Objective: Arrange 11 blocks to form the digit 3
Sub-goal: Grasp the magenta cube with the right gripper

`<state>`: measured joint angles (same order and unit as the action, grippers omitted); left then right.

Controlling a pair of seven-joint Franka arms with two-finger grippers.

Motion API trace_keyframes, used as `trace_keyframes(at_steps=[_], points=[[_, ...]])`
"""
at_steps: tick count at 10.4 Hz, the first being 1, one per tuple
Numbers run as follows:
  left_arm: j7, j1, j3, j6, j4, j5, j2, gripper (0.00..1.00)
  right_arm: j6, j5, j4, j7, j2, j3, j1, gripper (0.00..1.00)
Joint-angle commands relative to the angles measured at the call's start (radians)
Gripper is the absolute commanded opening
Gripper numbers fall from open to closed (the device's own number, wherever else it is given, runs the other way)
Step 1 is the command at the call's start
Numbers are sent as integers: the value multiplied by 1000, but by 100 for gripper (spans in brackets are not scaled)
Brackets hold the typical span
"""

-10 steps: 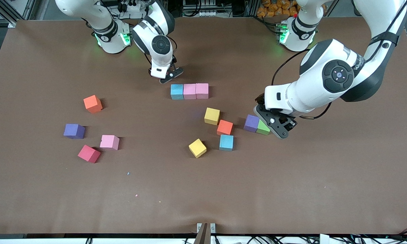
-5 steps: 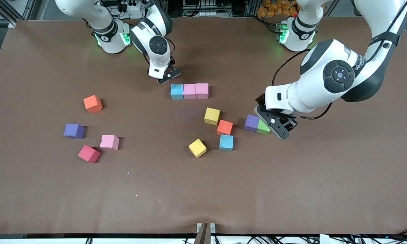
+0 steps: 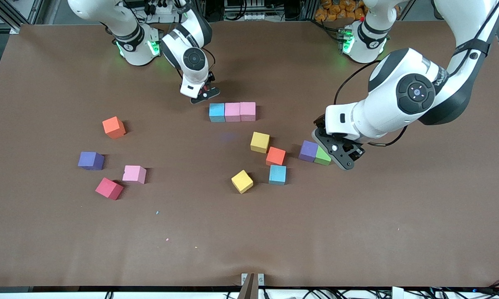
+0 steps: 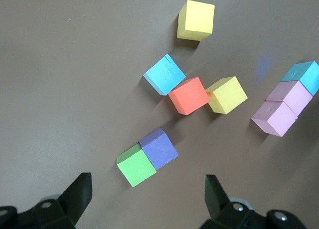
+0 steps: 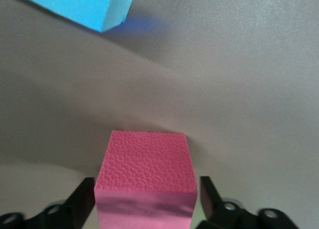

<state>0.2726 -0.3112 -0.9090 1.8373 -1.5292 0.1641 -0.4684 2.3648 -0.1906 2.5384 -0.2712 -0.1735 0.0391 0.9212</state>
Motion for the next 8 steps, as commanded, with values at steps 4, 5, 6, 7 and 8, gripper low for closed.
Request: trace_keyframes(at_steps=[4,5,6,7,8], points=[[42,-20,-4,-21,3,-17,13,100,8,-23,-3,-37,25,7,-16,16],[42,-20,-4,-23,3,-17,13,100,-1,-23,-4,-30,38,7,-53,16],[42,-20,-4,-21,3,-17,11,100,-18,-21,-13,-22,46,8,-79,16],[42,-20,-4,-21,3,-17,11,100,-53,-16,-35,-20,58,10,-116,16],[42,-20,-4,-23,3,-17,13,100,-121,-6,-73,-2,74,10,-161,16]])
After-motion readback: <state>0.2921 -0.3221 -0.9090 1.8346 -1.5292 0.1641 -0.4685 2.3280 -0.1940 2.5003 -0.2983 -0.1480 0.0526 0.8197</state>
